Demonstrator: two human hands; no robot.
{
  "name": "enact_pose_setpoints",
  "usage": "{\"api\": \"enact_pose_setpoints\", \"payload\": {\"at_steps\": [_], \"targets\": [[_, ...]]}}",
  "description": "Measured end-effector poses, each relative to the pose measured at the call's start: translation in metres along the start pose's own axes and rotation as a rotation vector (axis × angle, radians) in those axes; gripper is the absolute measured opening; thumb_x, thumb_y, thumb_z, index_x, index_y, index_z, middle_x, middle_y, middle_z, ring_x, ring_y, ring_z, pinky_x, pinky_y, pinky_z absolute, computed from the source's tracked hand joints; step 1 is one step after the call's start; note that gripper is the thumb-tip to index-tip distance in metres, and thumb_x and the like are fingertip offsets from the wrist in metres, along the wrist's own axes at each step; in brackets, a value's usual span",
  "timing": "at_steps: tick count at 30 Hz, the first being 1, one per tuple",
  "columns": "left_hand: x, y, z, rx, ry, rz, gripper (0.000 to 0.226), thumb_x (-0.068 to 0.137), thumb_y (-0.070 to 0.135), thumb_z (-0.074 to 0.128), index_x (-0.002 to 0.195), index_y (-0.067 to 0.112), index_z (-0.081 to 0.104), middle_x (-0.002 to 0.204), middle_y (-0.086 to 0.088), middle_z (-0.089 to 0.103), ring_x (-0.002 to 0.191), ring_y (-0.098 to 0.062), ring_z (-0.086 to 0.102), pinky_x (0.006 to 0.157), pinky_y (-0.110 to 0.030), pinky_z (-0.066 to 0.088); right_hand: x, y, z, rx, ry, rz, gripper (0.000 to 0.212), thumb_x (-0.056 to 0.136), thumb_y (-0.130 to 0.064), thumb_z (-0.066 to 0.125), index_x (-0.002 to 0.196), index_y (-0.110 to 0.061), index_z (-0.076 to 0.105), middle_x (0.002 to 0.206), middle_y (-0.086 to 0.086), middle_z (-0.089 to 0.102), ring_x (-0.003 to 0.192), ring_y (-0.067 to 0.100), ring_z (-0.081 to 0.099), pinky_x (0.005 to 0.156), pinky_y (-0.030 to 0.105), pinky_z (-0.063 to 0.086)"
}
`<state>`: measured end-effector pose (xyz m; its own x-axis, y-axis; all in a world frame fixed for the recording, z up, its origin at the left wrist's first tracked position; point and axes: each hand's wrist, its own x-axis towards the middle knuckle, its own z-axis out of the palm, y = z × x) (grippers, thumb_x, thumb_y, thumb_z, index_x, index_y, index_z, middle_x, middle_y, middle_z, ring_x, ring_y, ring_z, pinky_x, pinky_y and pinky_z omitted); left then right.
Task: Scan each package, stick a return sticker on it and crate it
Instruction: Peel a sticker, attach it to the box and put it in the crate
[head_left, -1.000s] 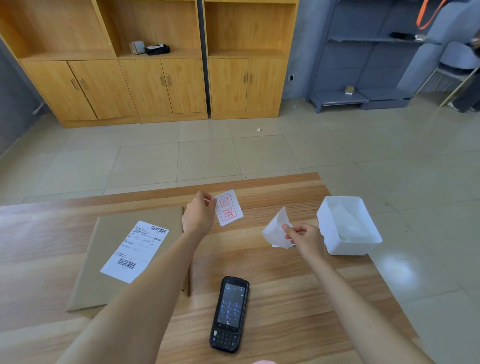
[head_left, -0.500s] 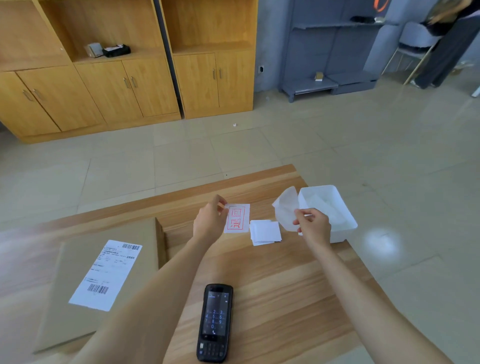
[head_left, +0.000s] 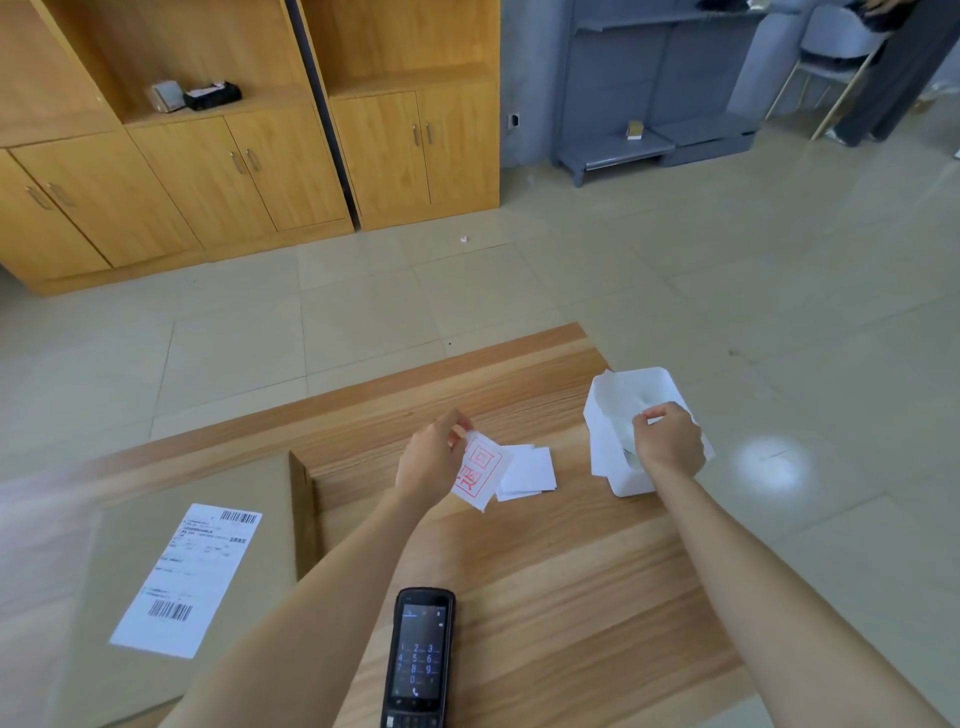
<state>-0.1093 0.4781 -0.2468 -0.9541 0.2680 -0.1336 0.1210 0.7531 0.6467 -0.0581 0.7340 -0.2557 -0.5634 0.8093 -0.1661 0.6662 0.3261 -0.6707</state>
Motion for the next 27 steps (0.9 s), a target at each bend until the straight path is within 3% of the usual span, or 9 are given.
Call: {"api": "enact_pose_setpoints", "payload": {"at_steps": [4, 8, 10, 14, 17, 20, 23, 27], "targets": [[0.006, 0.002, 0.0, 0.025, -0.015, -0.008, 0.022, 0.095, 0.01, 0.043, 0.107, 0.018, 0.059, 0.091, 0.001, 0.061, 0.077, -0.017, 0.059, 0.063, -0.032, 0.048, 0.005, 0.004, 0.006, -0.015, -0.047, 0.062, 0.032, 0.094, -0.018, 0.051, 0.124, -0.011, 0.055, 0.117, 0.013, 0.063, 0.108, 0.034, 0.058, 0.081, 0.036, 0.041], [0.011, 0.006, 0.001, 0.034, -0.031, -0.002, 0.023, 0.095, 0.01, 0.044, 0.109, 0.018, 0.06, 0.093, 0.0, 0.062, 0.081, -0.019, 0.061, 0.067, -0.035, 0.051, 0.009, 0.007, 0.007, 0.011, -0.054, 0.092, 0.063, 0.094, -0.014, 0.05, 0.148, -0.011, 0.02, 0.111, 0.017, 0.064, 0.106, 0.035, 0.058, 0.075, 0.037, 0.038], [0.012, 0.006, 0.003, 0.042, -0.037, 0.002, 0.024, 0.095, 0.01, 0.044, 0.109, 0.018, 0.061, 0.097, -0.002, 0.064, 0.083, -0.02, 0.062, 0.07, -0.037, 0.051, 0.011, 0.01, 0.008, 0.047, -0.053, 0.085, 0.068, 0.093, -0.012, 0.051, 0.15, -0.013, 0.014, 0.108, 0.014, 0.065, 0.103, 0.034, 0.059, 0.074, 0.036, 0.039], [0.012, 0.01, 0.007, 0.049, -0.054, 0.019, 0.028, 0.094, 0.009, 0.045, 0.113, 0.02, 0.062, 0.101, -0.003, 0.066, 0.086, -0.02, 0.062, 0.074, -0.039, 0.053, 0.005, 0.009, 0.008, 0.102, -0.024, -0.001, 0.056, 0.092, -0.013, 0.055, 0.142, -0.012, 0.031, 0.13, 0.012, 0.052, 0.111, 0.032, 0.056, 0.08, 0.038, 0.041], [0.011, 0.013, 0.005, 0.053, -0.068, 0.032, 0.037, 0.094, 0.007, 0.046, 0.125, 0.022, 0.058, 0.104, -0.005, 0.065, 0.09, -0.022, 0.06, 0.077, -0.037, 0.051, -0.006, -0.003, 0.012, 0.197, -0.038, -0.116, 0.036, 0.091, -0.018, 0.057, 0.125, -0.012, 0.049, 0.124, 0.008, 0.052, 0.104, 0.025, 0.057, 0.075, 0.03, 0.037], [0.009, 0.018, 0.002, 0.05, -0.072, 0.053, 0.038, 0.093, 0.008, 0.048, 0.129, 0.02, 0.054, 0.104, -0.005, 0.065, 0.094, -0.024, 0.06, 0.081, -0.038, 0.05, -0.022, -0.022, 0.02, 0.297, -0.247, -0.262, 0.022, 0.087, -0.024, 0.064, 0.106, -0.013, 0.066, 0.111, 0.001, 0.062, 0.094, 0.014, 0.058, 0.074, 0.023, 0.041], [0.005, 0.021, -0.002, 0.029, -0.061, 0.061, 0.032, 0.093, 0.009, 0.05, 0.124, 0.015, 0.05, 0.103, -0.004, 0.064, 0.095, -0.025, 0.06, 0.083, -0.04, 0.049, -0.046, -0.043, 0.025, 0.315, -0.545, -0.369, 0.022, 0.086, -0.032, 0.068, 0.103, -0.018, 0.07, 0.104, -0.006, 0.065, 0.089, 0.005, 0.055, 0.065, 0.011, 0.042], [-0.006, 0.018, -0.01, 0.009, -0.032, 0.049, 0.025, 0.093, 0.01, 0.051, 0.117, 0.011, 0.049, 0.101, -0.004, 0.064, 0.094, -0.025, 0.059, 0.084, -0.04, 0.048, -0.072, -0.056, 0.033, 0.217, -0.628, -0.47, 0.025, 0.083, -0.034, 0.071, 0.105, -0.026, 0.067, 0.104, -0.013, 0.055, 0.094, 0.005, 0.051, 0.069, 0.012, 0.036]]}}
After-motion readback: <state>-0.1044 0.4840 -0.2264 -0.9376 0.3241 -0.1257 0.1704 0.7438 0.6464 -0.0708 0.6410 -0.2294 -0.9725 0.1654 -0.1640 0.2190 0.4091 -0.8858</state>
